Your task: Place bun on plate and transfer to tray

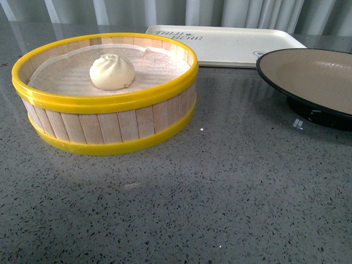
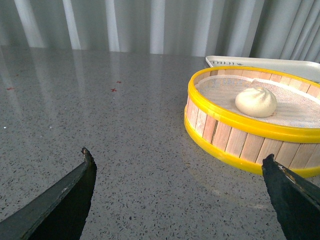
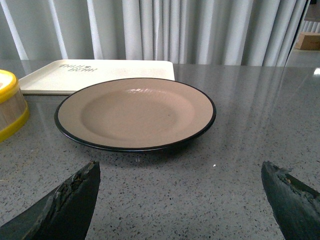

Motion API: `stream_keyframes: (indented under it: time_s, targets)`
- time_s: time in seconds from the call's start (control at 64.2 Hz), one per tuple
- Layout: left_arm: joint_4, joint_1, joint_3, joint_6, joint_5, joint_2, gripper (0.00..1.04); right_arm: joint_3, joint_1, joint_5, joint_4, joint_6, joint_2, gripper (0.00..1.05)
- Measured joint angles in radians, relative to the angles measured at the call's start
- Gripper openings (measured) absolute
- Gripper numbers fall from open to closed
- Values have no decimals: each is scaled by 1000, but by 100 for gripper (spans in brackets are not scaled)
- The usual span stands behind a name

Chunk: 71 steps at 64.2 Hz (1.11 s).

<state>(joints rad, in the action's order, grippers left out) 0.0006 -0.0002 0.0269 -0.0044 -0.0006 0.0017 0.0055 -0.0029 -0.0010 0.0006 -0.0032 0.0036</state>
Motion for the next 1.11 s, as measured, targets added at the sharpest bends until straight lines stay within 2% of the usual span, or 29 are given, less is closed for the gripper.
stream_keyframes:
  time_s: [1.106]
  targets:
    - [0,0,0,0,0,0,98,0,0,0,0,0,0,96]
